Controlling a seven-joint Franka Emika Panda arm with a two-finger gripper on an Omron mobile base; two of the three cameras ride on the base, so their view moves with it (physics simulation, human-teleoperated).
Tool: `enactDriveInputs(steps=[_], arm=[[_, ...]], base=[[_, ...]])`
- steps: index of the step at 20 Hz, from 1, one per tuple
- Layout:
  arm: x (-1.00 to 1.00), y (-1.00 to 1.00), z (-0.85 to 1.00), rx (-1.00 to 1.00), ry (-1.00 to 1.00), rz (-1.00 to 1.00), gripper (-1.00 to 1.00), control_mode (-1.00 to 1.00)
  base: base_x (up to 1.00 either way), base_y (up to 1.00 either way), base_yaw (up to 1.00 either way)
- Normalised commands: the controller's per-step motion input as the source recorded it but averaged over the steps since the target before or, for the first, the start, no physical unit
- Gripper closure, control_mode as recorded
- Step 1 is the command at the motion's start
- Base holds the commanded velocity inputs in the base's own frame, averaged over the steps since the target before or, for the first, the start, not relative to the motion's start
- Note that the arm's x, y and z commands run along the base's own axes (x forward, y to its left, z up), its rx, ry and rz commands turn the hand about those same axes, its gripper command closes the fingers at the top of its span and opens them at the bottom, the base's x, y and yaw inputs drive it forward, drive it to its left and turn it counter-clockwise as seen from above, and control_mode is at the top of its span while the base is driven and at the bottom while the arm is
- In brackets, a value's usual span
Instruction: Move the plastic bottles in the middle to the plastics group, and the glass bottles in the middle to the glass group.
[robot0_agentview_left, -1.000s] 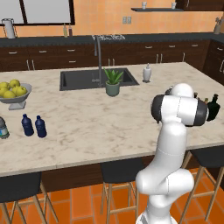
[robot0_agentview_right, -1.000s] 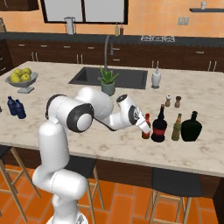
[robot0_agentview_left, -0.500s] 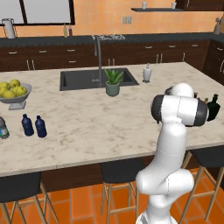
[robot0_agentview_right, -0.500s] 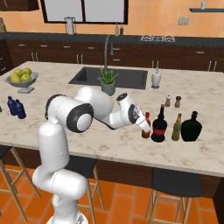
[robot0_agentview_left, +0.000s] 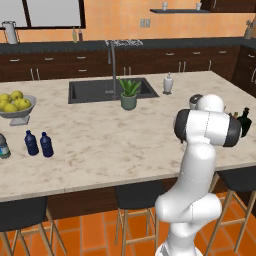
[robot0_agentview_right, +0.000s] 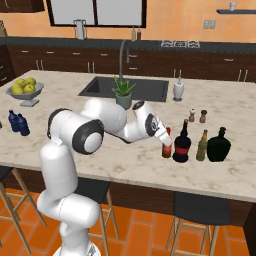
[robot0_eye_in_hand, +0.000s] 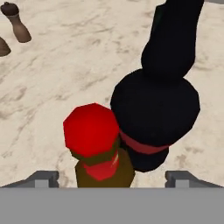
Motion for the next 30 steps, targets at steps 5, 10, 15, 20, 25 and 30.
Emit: enactDriveInputs(steps=[5, 10, 15, 20, 25, 30], arm=[[-0.12, 0.00, 0.60, 0.00, 0.00, 0.00, -1.00, -1.00], [-0.18, -0.04, 0.69, 0.00, -0.01, 0.00, -1.00, -1.00], [-0.43, 0.02, 0.64, 0.00, -0.02, 0.03, -1.00, -1.00], [-0.83, 0.35, 0.13, 0.02, -0.05, 0.20, -1.00, -1.00], [-0.99, 0.30, 0.01, 0.00, -0.02, 0.26, -1.00, -1.00], [-1.00, 0.27, 0.03, 0.00, -0.04, 0.29, -1.00, -1.00]], base=[[0.00, 0.00, 0.00], [0.00, 0.00, 0.00], [0.00, 0.00, 0.00], [0.00, 0.00, 0.00], [0.00, 0.00, 0.00], [0.00, 0.00, 0.00]])
